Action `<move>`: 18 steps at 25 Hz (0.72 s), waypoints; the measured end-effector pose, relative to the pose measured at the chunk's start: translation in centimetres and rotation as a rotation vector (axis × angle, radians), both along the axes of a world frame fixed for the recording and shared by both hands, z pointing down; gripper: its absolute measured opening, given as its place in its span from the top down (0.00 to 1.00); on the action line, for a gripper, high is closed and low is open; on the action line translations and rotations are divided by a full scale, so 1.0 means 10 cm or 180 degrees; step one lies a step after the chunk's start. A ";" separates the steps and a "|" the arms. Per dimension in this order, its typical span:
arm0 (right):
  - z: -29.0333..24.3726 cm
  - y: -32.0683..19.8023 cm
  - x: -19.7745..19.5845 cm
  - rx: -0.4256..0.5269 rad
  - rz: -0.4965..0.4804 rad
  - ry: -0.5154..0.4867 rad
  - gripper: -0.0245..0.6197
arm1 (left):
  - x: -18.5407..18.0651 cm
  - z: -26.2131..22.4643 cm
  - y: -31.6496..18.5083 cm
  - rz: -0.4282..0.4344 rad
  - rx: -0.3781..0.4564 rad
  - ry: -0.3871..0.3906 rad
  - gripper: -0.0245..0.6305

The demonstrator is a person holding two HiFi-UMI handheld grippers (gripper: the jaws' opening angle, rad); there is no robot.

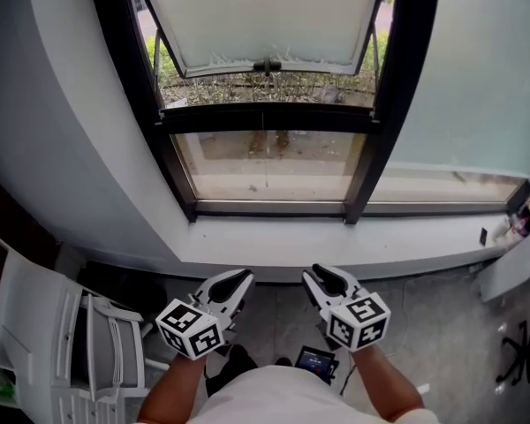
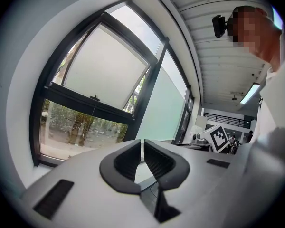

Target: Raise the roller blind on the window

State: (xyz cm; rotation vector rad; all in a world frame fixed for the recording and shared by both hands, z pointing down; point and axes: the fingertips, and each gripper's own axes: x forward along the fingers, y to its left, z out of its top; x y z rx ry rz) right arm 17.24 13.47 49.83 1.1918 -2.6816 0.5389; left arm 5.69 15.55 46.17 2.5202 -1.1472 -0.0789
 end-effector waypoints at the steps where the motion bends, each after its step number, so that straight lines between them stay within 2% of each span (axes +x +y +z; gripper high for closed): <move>1: 0.01 -0.03 -0.04 -0.0011 -0.0016 0.0007 0.80 | -0.02 0.00 -0.03 0.0005 0.0003 -0.0004 0.90; 8: 0.07 -0.44 -0.38 -0.0006 -0.0031 0.0088 0.80 | -0.31 -0.01 -0.53 0.0041 0.0099 -0.0011 0.90; 18: 0.02 -1.33 -0.92 -0.0050 0.0231 0.0136 0.80 | -0.95 -0.09 -1.53 0.0227 0.0111 -0.0100 0.90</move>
